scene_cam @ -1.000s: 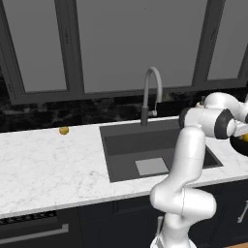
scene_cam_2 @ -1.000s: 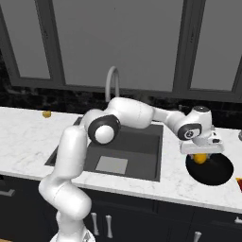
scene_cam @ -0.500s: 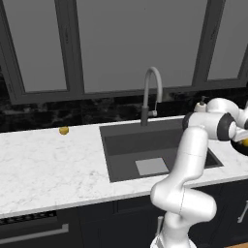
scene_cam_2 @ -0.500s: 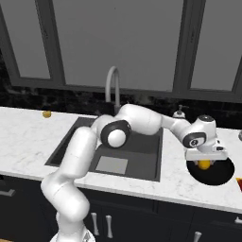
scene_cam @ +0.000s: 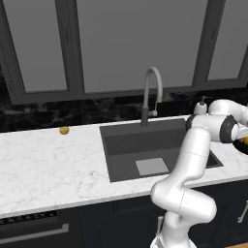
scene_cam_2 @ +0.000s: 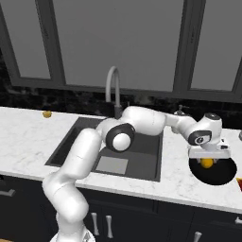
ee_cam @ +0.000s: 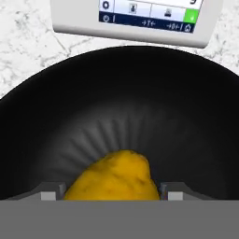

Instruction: Pick the lemon from the sink and place it in the bowl. Then pick the bowl and place it in the microwave. Then close the microwave door and press the start button.

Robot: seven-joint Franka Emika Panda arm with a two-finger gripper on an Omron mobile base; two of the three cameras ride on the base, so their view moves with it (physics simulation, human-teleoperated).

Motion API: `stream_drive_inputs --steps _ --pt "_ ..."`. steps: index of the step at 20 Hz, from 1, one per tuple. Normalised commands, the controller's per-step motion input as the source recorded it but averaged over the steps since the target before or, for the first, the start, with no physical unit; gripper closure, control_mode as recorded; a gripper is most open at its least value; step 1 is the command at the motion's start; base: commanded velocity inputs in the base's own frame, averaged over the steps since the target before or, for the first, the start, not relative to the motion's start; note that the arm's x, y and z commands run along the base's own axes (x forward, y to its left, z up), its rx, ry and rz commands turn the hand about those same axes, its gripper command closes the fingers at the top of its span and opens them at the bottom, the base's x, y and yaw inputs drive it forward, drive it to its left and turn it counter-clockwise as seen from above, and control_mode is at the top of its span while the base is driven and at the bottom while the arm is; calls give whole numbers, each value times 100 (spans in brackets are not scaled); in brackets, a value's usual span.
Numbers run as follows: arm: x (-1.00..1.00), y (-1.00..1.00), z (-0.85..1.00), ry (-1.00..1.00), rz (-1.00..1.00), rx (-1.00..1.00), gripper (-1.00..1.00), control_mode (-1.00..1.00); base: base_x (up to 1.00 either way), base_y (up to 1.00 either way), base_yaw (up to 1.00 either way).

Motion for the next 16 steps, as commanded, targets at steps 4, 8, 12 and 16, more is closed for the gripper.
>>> stream_drive_inputs --steps 4,8,12,16 --pt "-29 44 14 -20 0 -1 -100 -100 0 0 0" --pt "-20 47 2 -16 0 -1 -100 -100 0 0 0" --pt "-19 71 12 -8 -1 -5 -100 -100 0 0 0" --pt "0 53 33 1 -2 -2 -100 -100 0 0 0"
